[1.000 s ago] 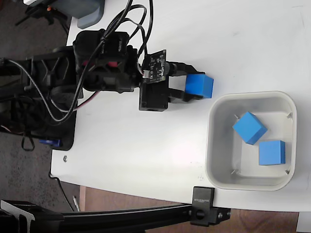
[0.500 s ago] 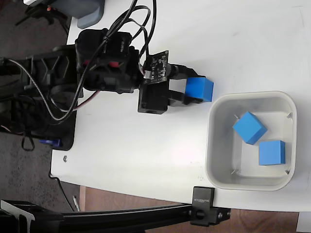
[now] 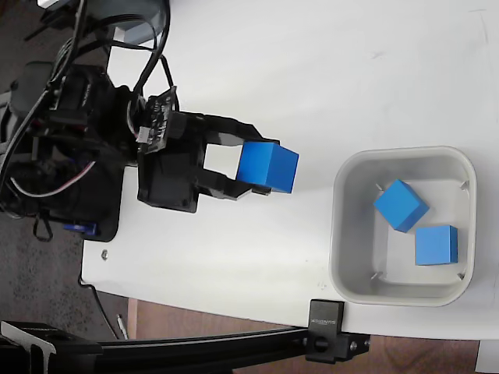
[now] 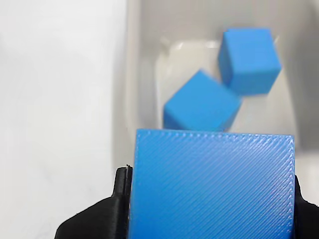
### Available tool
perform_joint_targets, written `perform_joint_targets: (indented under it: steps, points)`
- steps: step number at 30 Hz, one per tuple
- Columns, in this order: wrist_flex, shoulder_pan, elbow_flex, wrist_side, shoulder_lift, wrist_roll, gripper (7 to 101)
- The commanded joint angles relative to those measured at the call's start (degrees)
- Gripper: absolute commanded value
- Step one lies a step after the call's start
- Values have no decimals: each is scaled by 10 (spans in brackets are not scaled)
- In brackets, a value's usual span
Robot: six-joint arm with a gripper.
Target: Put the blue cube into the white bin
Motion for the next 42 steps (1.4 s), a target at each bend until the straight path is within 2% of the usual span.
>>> perform_joint_targets:
  steps: [1, 7, 12, 17, 21, 22, 27, 31, 36, 40, 42]
  points:
    - [-4, 32, -104, -33, -25, -14, 449]
    - [5, 67, -260, -69, -162, -32, 468]
    - [12, 69, -336, -55, -229, -33, 540]
    - [29, 70, -331, -34, -226, -40, 696]
    - [44, 79, -318, -34, -212, -54, 965]
    - [40, 83, -307, -40, -206, -56, 997]
    - [31, 91, -229, -76, -146, -67, 1000]
    - [11, 95, -64, -101, -1, -81, 1000]
    - [1, 67, 125, -54, 169, -97, 1000]
    - [32, 25, 229, -1, 258, -92, 1000]
    - [38, 14, 287, -4, 317, -78, 1000]
